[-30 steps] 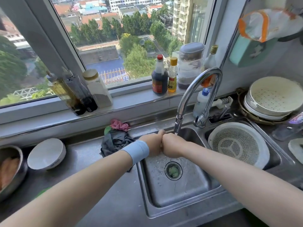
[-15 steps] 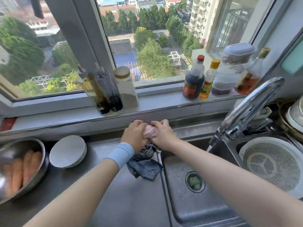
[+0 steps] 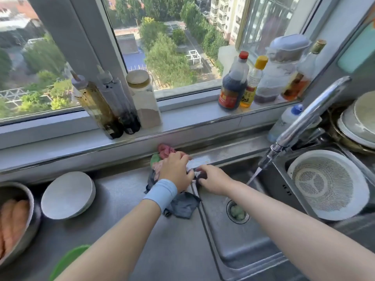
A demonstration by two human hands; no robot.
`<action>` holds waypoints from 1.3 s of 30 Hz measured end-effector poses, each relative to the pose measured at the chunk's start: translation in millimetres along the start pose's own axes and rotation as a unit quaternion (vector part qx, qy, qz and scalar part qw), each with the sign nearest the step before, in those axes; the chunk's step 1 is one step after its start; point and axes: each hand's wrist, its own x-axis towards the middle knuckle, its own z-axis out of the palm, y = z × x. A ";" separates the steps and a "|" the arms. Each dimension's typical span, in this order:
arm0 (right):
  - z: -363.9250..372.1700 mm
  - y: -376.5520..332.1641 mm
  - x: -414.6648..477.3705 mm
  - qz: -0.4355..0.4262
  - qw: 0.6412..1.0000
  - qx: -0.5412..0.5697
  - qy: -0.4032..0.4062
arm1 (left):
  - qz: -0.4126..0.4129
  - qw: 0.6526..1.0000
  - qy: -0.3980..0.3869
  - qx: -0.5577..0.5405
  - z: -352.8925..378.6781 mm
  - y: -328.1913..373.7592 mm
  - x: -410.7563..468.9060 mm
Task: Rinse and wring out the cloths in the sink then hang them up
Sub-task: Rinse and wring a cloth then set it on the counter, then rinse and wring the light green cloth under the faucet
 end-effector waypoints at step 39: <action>1.0 247.3 -8.6 0.177 0.905 0.363 -0.132 | -0.212 0.857 -0.307 -0.355 215.6 147.2 7.1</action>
